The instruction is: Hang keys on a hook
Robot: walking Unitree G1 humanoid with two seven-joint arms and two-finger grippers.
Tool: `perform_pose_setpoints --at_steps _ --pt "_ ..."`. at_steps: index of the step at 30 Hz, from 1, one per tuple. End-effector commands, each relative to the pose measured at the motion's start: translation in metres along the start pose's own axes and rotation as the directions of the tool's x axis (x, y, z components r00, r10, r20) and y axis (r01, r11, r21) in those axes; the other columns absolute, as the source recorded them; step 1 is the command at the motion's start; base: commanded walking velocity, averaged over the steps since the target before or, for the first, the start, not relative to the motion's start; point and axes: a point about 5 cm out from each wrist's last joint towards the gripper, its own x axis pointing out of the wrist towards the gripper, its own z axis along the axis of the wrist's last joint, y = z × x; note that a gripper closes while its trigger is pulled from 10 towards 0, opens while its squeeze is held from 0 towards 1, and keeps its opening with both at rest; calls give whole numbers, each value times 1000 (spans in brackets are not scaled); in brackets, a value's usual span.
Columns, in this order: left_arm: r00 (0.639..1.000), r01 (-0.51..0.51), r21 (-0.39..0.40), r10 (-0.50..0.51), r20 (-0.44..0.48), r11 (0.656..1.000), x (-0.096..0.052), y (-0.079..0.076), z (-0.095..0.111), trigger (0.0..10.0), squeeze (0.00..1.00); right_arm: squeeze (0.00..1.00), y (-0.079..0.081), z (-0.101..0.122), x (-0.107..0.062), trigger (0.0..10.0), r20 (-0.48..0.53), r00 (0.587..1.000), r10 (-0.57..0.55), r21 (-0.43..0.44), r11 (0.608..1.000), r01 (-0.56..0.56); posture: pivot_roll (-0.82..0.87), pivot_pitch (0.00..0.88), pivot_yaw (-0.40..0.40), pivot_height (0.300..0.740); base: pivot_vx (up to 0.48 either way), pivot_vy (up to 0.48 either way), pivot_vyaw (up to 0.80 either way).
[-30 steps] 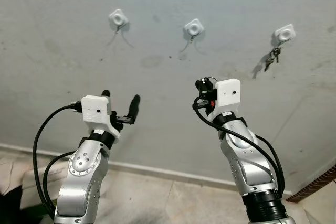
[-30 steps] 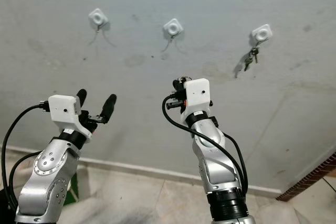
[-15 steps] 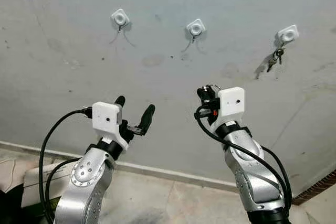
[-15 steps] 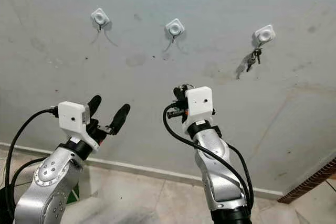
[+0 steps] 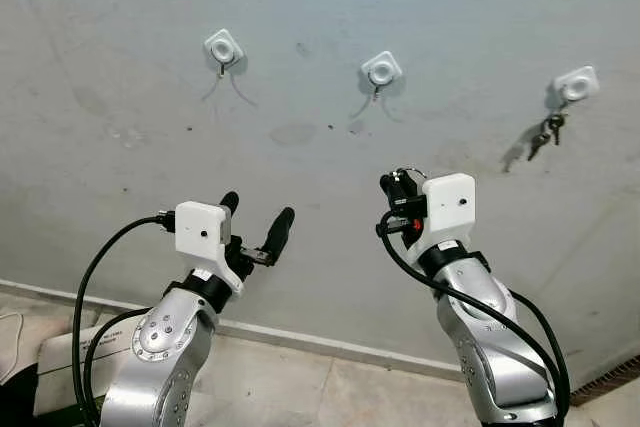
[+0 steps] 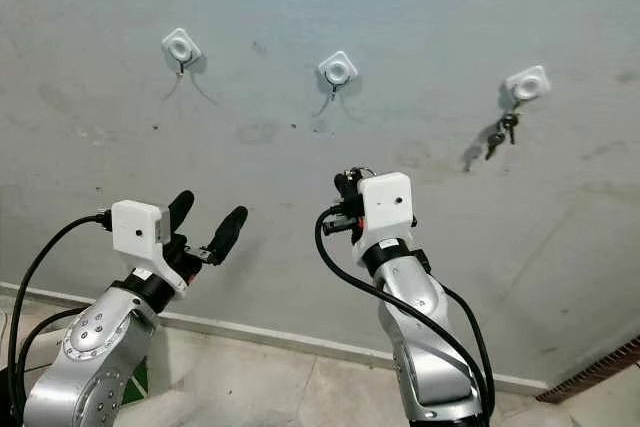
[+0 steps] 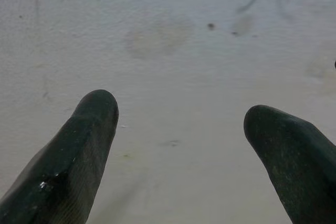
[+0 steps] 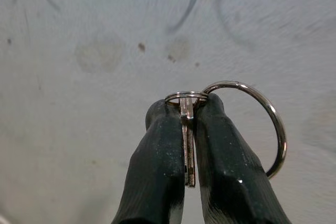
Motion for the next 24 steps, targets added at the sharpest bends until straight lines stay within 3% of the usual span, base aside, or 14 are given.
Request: perform_pose_setpoints --at_steps 1,3,4,6,7,11,24 --pt "1000 6 5 -6 3 1000 -2 -1 3 10000 0 0 -2 7 -5 10000 14 1000 -1 1 1000 1 69 20 -13 740 382 0 0" --pt "1000 6 5 -6 1 1000 -2 -1 3 10000 0 0 -4 6 -8 10000 10 1000 1 1 1000 -1 69 20 -13 740 382 0 0" --pt "1000 6 5 -6 -2 1000 -3 -1 3 10000 0 204 -5 7 -12 10000 7 1000 7 -8 1000 -7 71 22 -12 740 382 0 0" --pt "1000 7 5 -7 -7 1000 -4 -1 2 10000 0 165 -6 9 -18 10000 5 1000 15 -17 1000 -15 68 24 -9 740 382 0 0" --pt "1000 8 5 -8 -11 1000 -5 -1 2 10000 0 4 -6 10 -23 10000 2 1000 20 -23 1000 -20 68 24 -9 740 379 0 0" --pt "1000 7 10 -6 -21 1000 -6 -1 1 10000 0 0 -7 12 -31 10000 -7 1000 24 -35 999 -24 66 25 -6 740 352 0 0" --pt "999 3 28 -1 -38 1000 -7 1 0 10000 0 0 -8 16 -31 10000 -11 1000 6 -30 1000 -7 76 17 -5 740 0 0 0"
